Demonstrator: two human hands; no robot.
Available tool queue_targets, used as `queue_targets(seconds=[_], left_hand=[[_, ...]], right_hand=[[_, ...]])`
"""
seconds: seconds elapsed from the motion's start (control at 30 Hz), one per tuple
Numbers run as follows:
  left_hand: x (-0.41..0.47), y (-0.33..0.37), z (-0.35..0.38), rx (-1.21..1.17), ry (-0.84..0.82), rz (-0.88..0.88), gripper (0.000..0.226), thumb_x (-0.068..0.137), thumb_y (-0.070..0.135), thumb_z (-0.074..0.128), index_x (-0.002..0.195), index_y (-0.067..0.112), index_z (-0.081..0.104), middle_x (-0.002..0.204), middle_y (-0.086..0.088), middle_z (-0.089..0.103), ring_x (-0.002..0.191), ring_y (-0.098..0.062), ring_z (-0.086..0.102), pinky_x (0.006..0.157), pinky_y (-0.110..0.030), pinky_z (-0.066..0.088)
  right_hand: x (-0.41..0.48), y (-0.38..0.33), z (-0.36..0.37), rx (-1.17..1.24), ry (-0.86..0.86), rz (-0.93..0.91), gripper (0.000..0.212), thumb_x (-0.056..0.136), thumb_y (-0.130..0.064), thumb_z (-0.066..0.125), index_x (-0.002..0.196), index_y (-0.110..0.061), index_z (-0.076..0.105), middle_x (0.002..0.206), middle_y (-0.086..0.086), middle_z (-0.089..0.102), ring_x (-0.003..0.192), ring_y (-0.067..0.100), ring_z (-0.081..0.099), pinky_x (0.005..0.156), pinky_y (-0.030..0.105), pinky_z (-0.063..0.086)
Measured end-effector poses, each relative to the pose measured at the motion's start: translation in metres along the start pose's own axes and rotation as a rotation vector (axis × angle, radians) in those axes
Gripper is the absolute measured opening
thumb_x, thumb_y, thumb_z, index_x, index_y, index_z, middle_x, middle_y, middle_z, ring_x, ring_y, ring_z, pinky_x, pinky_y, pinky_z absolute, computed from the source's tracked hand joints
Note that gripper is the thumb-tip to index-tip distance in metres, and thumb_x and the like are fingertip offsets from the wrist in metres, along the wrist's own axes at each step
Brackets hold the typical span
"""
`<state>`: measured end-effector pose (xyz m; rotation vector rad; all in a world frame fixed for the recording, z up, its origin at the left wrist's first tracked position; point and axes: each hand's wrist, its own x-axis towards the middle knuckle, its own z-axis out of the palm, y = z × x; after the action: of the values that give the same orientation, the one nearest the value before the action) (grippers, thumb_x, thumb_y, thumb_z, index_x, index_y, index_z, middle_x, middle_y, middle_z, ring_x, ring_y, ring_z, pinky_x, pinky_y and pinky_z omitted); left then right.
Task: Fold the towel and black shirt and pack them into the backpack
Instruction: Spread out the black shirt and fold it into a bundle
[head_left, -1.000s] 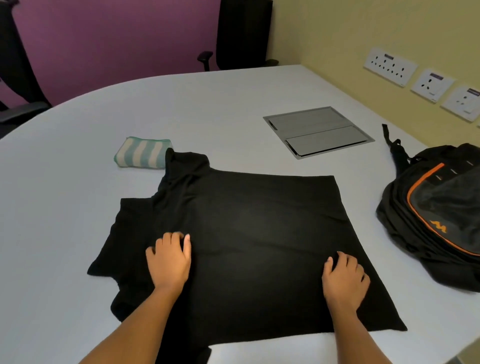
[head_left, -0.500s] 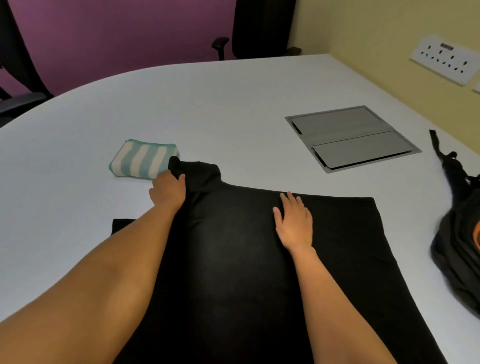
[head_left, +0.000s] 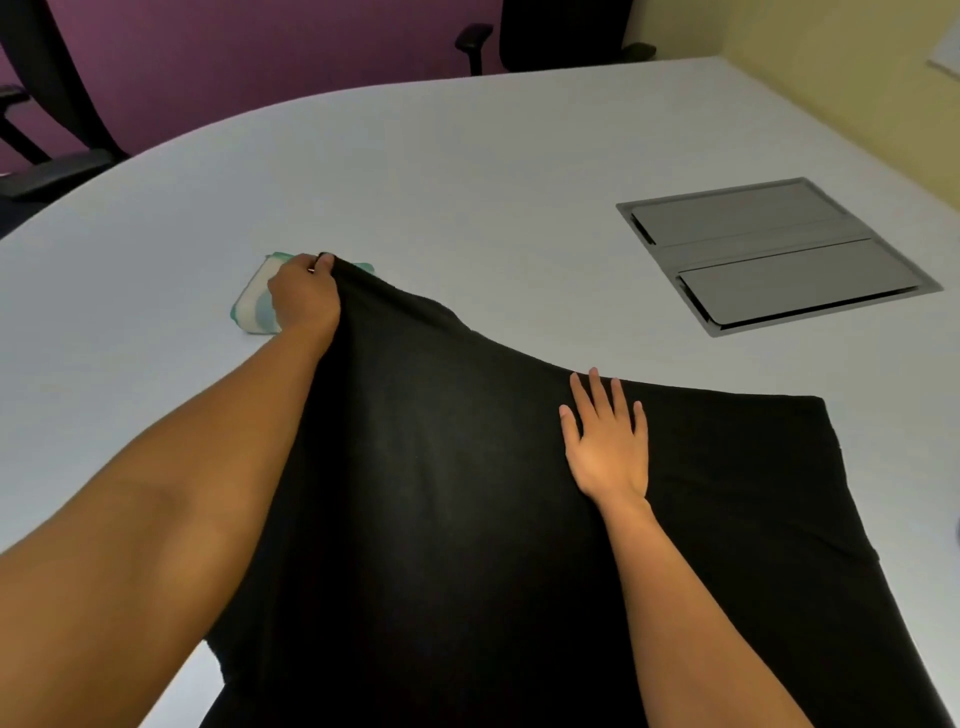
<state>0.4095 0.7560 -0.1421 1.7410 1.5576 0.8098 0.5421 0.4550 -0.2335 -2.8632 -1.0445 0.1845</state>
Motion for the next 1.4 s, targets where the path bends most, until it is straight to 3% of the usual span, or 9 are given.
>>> queue_targets(seconds=[0.13, 0.33, 0.5, 0.6, 0.73, 0.87, 1.1, 1.4], left_hand=[[-0.007, -0.010, 0.005, -0.097, -0.129, -0.002, 0.035, 0.099, 0.031, 0.041, 0.122, 0.008, 0.057, 0.108, -0.015, 0.068, 0.087, -0.028, 0.066, 0.084, -0.040, 0.055], [-0.054, -0.043, -0.015, 0.175, -0.211, 0.163, 0.034, 0.101, 0.031, 0.036, 0.123, 0.013, 0.055, 0.117, -0.013, 0.063, 0.106, -0.033, 0.058, 0.089, -0.037, 0.045], [-0.122, -0.074, -0.040, 0.337, -0.205, 0.382, 0.033, 0.101, 0.028, 0.038, 0.124, 0.014, 0.057, 0.117, -0.010, 0.066, 0.107, -0.027, 0.061, 0.099, -0.039, 0.042], [-0.158, -0.098, -0.052, 0.412, -0.268, 0.464, 0.035, 0.100, 0.027, 0.038, 0.130, 0.016, 0.054, 0.131, -0.007, 0.058, 0.123, -0.022, 0.052, 0.111, -0.040, 0.029], [-0.207, -0.129, -0.071, 0.552, -0.377, 0.462, 0.046, 0.102, 0.034, 0.029, 0.145, 0.019, 0.036, 0.152, -0.006, 0.033, 0.143, -0.020, 0.027, 0.118, -0.039, 0.013], [-0.245, -0.158, -0.099, 0.686, -0.416, 0.423, 0.051, 0.103, 0.038, 0.022, 0.151, 0.021, 0.020, 0.159, -0.005, 0.015, 0.147, -0.021, 0.010, 0.119, -0.040, 0.006], [-0.262, -0.187, -0.137, 0.759, -0.470, 0.394, 0.055, 0.101, 0.044, 0.020, 0.152, 0.026, 0.007, 0.160, -0.003, 0.002, 0.148, -0.023, 0.002, 0.119, -0.043, 0.005], [-0.217, -0.201, -0.142, 0.793, -0.480, 0.391, 0.055, 0.100, 0.048, 0.017, 0.151, 0.035, 0.002, 0.160, 0.004, -0.004, 0.148, -0.024, -0.004, 0.118, -0.048, -0.003]], right_hand=[[0.004, -0.001, -0.001, -0.015, -0.044, 0.005, 0.054, 0.101, -0.047, 0.013, 0.151, -0.030, 0.000, 0.160, -0.004, -0.007, 0.147, 0.019, -0.007, 0.119, 0.043, 0.001], [0.005, 0.003, -0.012, 0.055, -0.195, -0.020, 0.056, 0.101, -0.046, 0.018, 0.151, -0.029, -0.002, 0.160, -0.002, -0.011, 0.147, 0.021, -0.011, 0.118, 0.043, -0.003], [-0.039, 0.003, -0.015, 0.062, -0.160, -0.003, 0.055, 0.101, -0.045, 0.018, 0.151, -0.029, 0.000, 0.160, -0.001, -0.006, 0.147, 0.022, -0.007, 0.119, 0.042, 0.001], [-0.080, 0.002, -0.012, 0.066, -0.163, 0.017, 0.054, 0.102, -0.045, 0.017, 0.151, -0.030, -0.001, 0.160, -0.002, -0.007, 0.147, 0.021, -0.009, 0.119, 0.041, -0.001], [-0.137, 0.005, -0.006, 0.066, -0.151, 0.059, 0.053, 0.102, -0.045, 0.014, 0.150, -0.032, -0.002, 0.160, -0.004, -0.008, 0.147, 0.020, -0.011, 0.120, 0.040, -0.002], [-0.190, 0.003, -0.005, 0.070, -0.122, 0.062, 0.053, 0.101, -0.046, 0.015, 0.150, -0.033, -0.003, 0.160, -0.004, -0.008, 0.147, 0.019, -0.011, 0.119, 0.041, -0.003], [-0.246, -0.016, 0.002, -0.003, -0.101, 0.039, 0.055, 0.100, -0.049, 0.015, 0.149, -0.035, -0.004, 0.160, -0.003, -0.010, 0.147, 0.021, -0.010, 0.118, 0.044, -0.002], [-0.248, -0.053, 0.020, -0.006, -0.014, 0.050, 0.056, 0.100, -0.050, 0.015, 0.151, -0.033, 0.001, 0.160, -0.004, -0.001, 0.148, 0.023, -0.004, 0.117, 0.048, 0.000]])
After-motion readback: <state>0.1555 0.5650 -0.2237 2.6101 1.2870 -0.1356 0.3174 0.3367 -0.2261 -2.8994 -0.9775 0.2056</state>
